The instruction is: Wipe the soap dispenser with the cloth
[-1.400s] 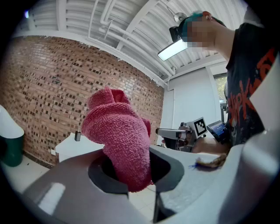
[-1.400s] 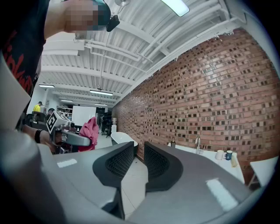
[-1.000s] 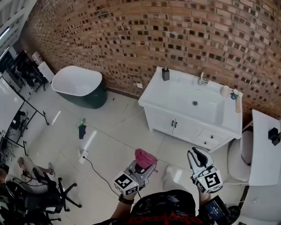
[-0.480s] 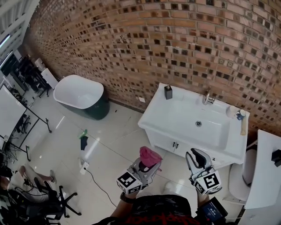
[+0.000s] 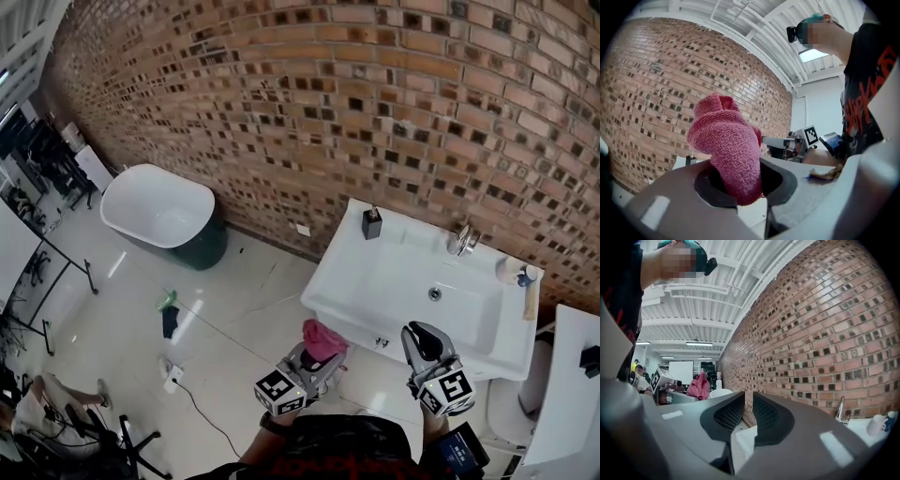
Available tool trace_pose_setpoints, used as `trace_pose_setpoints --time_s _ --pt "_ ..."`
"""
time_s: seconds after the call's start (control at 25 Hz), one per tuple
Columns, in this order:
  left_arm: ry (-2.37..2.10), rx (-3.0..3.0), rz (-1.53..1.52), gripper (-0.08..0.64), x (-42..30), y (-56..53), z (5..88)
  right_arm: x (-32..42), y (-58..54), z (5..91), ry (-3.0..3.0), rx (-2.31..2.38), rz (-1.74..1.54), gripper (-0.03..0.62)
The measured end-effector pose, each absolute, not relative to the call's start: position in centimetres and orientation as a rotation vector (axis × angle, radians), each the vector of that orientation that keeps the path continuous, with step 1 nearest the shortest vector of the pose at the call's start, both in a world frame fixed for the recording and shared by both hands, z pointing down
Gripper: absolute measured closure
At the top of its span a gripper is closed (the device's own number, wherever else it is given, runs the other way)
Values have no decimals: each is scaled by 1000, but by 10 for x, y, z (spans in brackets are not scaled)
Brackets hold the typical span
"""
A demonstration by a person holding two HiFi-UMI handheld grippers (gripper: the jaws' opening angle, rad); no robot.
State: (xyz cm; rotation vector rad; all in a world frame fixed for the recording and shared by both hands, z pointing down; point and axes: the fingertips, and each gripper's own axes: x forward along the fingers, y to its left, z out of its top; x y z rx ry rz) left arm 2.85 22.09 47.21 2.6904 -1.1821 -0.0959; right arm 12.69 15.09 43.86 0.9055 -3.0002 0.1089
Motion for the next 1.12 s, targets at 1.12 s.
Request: trace_pose_setpoints --time_s 1.12 --pt "-1116 2750 49 469 -64 -98 480 27 -170 470 -2955 1041 246 399"
